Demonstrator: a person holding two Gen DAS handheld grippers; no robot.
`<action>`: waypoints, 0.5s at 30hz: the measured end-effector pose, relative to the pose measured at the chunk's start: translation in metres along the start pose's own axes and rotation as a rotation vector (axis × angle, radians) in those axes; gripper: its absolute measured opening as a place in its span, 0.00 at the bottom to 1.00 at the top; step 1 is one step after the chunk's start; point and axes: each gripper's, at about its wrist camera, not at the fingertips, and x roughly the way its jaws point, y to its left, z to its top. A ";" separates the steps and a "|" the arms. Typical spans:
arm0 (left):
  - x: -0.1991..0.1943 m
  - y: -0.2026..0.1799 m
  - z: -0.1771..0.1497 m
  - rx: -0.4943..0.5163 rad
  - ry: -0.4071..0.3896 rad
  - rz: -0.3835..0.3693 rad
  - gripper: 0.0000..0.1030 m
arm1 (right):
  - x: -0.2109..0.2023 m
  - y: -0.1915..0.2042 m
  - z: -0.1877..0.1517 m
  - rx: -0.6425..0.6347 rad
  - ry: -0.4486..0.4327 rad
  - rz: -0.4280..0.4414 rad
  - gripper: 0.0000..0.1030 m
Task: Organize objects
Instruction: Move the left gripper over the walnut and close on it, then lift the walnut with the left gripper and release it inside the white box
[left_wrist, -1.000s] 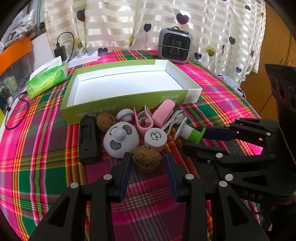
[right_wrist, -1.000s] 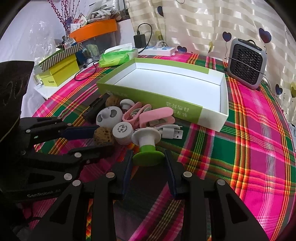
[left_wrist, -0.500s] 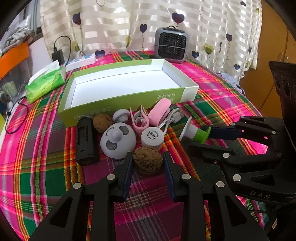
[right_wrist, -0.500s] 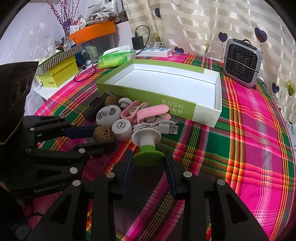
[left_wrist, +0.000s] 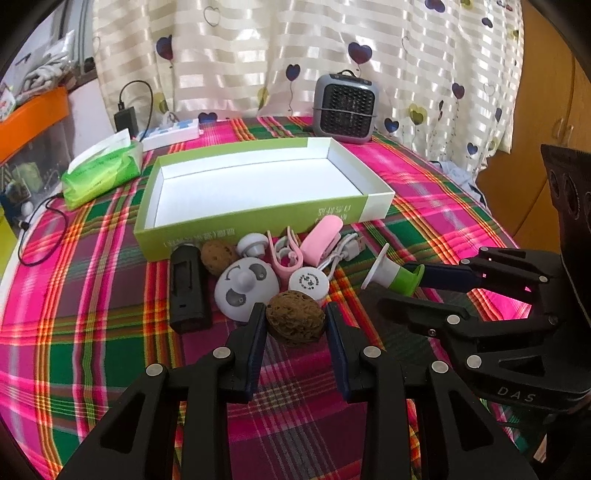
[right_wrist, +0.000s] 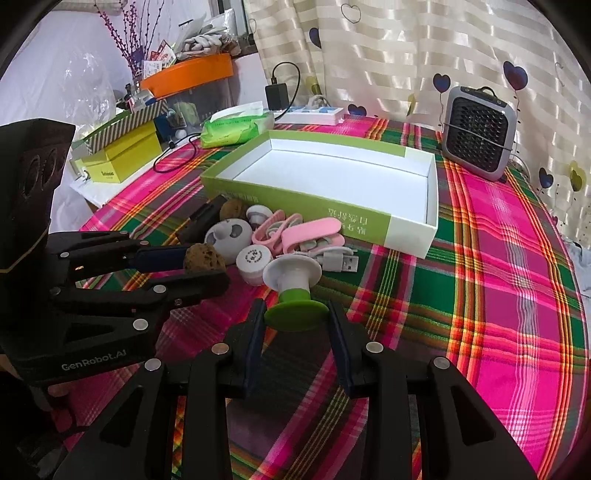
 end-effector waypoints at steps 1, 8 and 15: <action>-0.001 0.000 0.001 0.000 -0.003 0.002 0.29 | 0.000 0.000 0.001 0.000 -0.002 0.000 0.34; -0.004 0.004 0.011 -0.001 -0.030 0.010 0.29 | -0.004 0.003 0.010 -0.007 -0.027 -0.006 0.34; -0.004 0.007 0.024 -0.002 -0.049 0.021 0.29 | -0.003 0.004 0.020 -0.017 -0.043 -0.012 0.34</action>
